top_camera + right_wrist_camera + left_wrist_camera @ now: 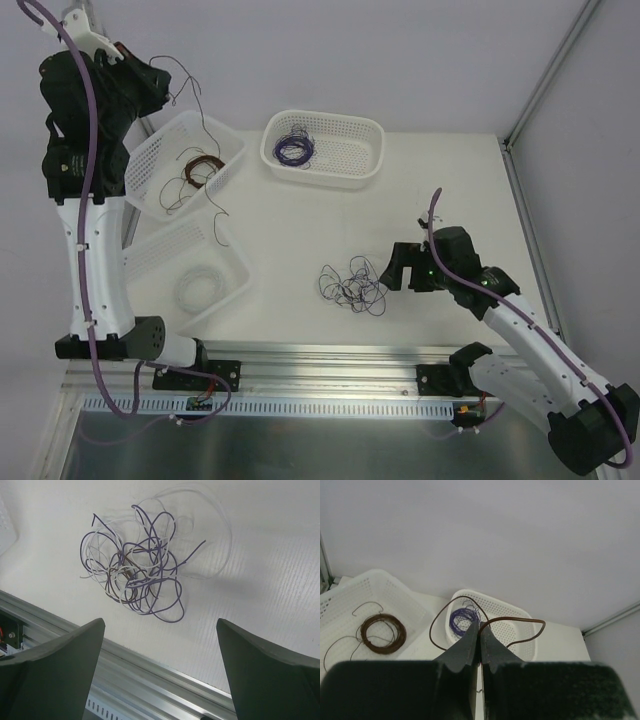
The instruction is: Untangle the cables
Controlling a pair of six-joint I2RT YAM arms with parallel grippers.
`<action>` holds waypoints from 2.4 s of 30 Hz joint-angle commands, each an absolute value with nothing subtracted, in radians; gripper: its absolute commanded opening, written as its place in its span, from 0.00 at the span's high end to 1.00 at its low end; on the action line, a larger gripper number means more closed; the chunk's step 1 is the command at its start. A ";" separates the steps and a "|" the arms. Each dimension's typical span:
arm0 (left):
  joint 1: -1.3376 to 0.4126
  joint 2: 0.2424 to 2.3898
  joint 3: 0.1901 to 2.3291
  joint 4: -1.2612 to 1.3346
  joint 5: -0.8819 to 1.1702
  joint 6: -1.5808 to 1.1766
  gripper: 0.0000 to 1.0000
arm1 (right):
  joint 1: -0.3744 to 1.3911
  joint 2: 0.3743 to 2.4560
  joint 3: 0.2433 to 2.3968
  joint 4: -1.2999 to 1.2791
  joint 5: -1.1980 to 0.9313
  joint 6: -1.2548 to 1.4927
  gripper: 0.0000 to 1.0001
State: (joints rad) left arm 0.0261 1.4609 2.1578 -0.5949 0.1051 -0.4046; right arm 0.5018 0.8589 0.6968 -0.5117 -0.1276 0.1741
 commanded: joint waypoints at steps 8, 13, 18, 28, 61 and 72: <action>0.026 1.151 1.881 -0.623 0.005 -0.232 1.00 | 0.506 0.828 0.724 -0.502 -0.138 0.176 0.00; 0.026 1.077 1.858 -0.678 -0.130 -0.170 1.00 | 0.508 0.815 0.718 -0.505 -0.146 0.186 0.00; 0.026 1.031 1.867 -0.712 -0.280 -0.104 1.00 | 0.508 0.801 0.716 -0.502 -0.147 0.196 0.01; 0.026 1.025 1.916 -0.724 -0.356 -0.021 1.00 | 0.509 0.790 0.710 -0.505 -0.152 0.209 0.00; 0.187 1.834 1.891 -0.403 -0.101 -0.235 0.82 | 0.520 0.845 0.712 -0.512 -0.164 0.181 0.00; 0.195 1.513 1.534 -0.422 -0.002 -0.474 0.16 | 0.520 0.838 0.693 -0.503 -0.166 0.176 0.00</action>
State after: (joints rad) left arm 0.1963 1.7161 1.6188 -0.4278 -0.0425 -0.3401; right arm 0.5148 0.8471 0.6945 -0.5133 -0.1688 0.1902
